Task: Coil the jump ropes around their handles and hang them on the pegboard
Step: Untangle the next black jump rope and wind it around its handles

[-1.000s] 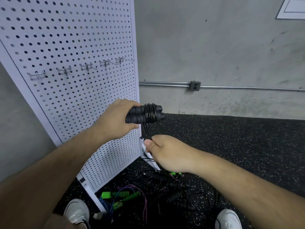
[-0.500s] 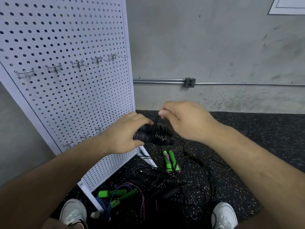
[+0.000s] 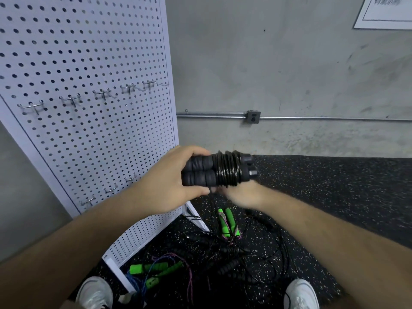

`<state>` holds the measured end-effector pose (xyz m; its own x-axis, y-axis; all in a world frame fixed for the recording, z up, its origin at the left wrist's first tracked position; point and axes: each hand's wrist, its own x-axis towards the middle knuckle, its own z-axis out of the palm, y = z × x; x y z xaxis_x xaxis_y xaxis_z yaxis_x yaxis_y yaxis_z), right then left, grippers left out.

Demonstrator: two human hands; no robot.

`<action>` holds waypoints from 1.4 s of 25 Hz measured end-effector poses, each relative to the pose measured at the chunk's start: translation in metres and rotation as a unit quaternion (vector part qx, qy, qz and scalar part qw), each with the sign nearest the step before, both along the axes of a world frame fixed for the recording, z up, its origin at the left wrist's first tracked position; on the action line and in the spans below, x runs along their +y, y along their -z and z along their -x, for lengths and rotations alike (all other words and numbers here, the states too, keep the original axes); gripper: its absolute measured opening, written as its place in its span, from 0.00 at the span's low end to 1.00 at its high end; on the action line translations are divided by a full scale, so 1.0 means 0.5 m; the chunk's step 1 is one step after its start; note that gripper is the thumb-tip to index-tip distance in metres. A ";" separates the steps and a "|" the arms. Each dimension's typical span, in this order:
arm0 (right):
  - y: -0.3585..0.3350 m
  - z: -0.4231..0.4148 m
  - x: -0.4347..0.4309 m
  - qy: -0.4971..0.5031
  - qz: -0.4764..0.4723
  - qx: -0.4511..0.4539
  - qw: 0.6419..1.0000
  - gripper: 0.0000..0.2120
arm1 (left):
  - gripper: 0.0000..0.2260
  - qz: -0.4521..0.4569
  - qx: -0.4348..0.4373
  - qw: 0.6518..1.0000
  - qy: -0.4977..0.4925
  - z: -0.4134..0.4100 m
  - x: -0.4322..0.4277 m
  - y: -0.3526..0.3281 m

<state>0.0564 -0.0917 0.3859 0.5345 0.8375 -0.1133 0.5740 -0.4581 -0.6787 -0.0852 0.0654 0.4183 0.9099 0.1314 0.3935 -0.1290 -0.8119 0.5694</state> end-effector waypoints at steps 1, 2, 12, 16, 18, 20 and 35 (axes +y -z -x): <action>0.020 0.030 0.011 -0.020 0.027 -0.038 0.999 0.16 | 0.29 -0.011 -0.010 1.000 -0.023 -0.008 0.011 0.001; 0.033 0.063 0.018 -0.037 0.036 -0.058 0.997 0.17 | 0.29 -0.030 -0.010 0.999 -0.044 -0.016 0.024 0.003; -0.075 0.155 -0.009 -0.046 0.014 -0.167 0.985 0.17 | 0.26 -0.156 0.038 0.981 -0.109 -0.049 0.139 0.051; -0.114 0.151 -0.022 -0.089 0.001 -0.315 0.945 0.14 | 0.25 -0.169 0.055 0.982 -0.067 -0.053 0.124 0.067; -0.119 0.121 -0.018 -0.077 -0.038 -0.406 0.910 0.14 | 0.22 -0.184 0.067 0.980 -0.035 -0.051 0.105 0.070; -0.117 0.075 -0.014 -0.059 -0.081 -0.442 0.891 0.16 | 0.21 -0.203 0.077 0.976 -0.007 -0.046 0.083 0.068; -0.011 0.047 0.022 0.017 -0.116 -0.108 0.987 0.12 | 0.26 0.087 -0.034 0.991 -0.098 -0.015 -0.013 0.003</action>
